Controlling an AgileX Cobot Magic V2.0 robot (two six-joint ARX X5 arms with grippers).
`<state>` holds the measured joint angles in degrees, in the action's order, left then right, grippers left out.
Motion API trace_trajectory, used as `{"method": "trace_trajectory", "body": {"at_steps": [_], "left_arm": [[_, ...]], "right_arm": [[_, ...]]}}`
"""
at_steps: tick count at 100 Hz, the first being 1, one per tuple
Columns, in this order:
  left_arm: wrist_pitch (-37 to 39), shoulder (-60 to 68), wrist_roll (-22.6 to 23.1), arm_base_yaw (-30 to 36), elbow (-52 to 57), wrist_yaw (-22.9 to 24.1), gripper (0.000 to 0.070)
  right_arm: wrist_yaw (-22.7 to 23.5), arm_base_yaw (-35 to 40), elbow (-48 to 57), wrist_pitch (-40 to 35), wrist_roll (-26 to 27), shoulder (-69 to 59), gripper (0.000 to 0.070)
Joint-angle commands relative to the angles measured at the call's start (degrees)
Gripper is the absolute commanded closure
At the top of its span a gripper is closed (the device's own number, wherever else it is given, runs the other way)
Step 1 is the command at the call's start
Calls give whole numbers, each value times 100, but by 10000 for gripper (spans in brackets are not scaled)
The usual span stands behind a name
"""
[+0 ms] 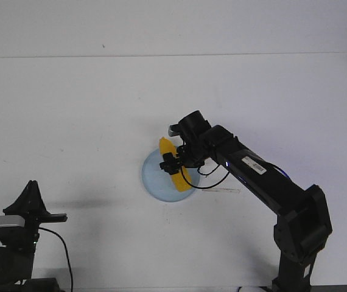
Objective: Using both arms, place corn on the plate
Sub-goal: 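Carry the corn with the right gripper and lower it onto the plate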
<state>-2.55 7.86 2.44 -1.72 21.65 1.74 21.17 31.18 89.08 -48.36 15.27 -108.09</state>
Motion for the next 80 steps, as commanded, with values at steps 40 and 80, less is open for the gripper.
{"method": "trace_trajectory", "body": {"at_steps": [40, 80], "left_arm": [[92, -9, 79, -4, 37, 24, 698], [92, -9, 79, -4, 37, 24, 698]], "right_arm": [[-476, 229, 83, -144, 39, -321, 345], [-474, 289, 90, -133, 33, -304, 208]]}}
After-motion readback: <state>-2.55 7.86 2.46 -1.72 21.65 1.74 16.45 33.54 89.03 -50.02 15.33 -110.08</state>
